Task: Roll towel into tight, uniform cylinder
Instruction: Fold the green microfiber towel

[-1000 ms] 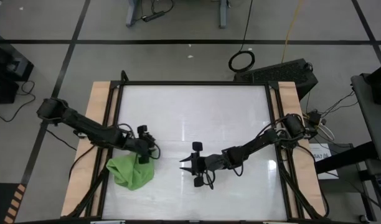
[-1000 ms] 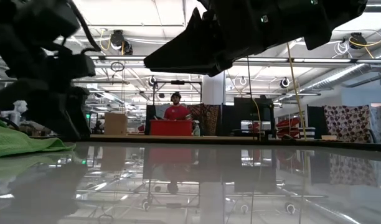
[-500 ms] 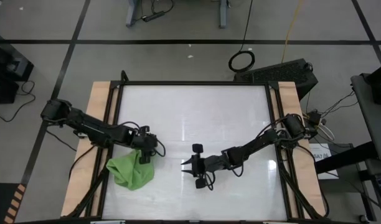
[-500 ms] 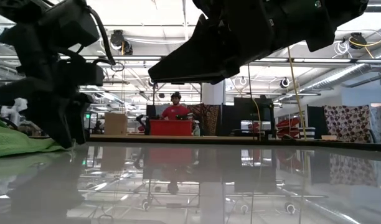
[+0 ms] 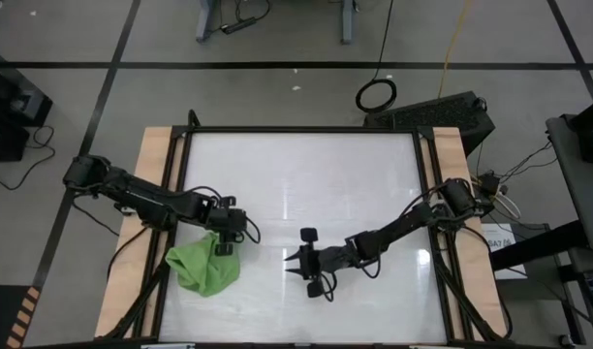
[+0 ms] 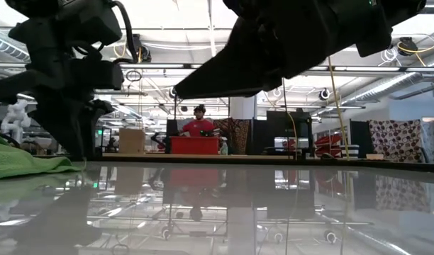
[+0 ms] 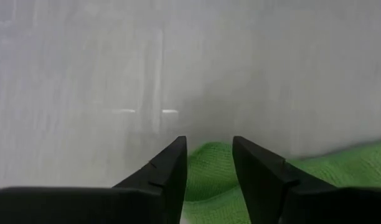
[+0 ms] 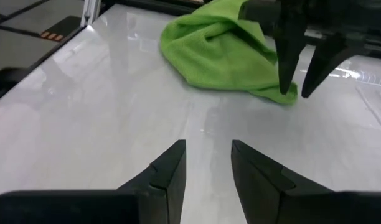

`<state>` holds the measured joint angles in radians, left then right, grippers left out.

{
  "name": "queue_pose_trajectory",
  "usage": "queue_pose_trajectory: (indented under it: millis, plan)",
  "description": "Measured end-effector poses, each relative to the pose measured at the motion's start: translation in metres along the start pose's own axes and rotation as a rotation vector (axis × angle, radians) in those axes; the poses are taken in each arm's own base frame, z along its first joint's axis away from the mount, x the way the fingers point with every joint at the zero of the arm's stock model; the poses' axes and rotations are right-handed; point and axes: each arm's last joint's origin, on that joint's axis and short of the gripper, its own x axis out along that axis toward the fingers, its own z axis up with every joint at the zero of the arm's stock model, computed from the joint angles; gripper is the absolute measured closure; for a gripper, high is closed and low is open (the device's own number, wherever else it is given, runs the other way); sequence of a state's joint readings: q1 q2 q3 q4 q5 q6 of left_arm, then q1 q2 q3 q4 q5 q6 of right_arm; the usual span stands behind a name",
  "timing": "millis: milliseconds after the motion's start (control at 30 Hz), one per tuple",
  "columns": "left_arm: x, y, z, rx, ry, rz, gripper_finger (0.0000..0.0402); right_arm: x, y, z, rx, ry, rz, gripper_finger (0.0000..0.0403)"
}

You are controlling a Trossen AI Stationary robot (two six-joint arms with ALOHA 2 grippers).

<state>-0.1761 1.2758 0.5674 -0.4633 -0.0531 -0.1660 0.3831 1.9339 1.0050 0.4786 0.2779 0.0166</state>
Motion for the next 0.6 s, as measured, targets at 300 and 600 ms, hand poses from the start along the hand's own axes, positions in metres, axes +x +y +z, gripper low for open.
queue_pose_trajectory:
  millis: [300, 600]
  plan:
    - [0.017, -0.001, -0.002, 0.080, 0.082, -0.010, 0.0267, -0.001, 0.002, -0.001, -0.005, 0.013, 0.004, 0.0284]
    - [0.026, -0.003, -0.001, 0.125, 0.122, -0.039, 0.0374, -0.001, 0.002, -0.003, 0.002, 0.034, 0.005, 0.0284]
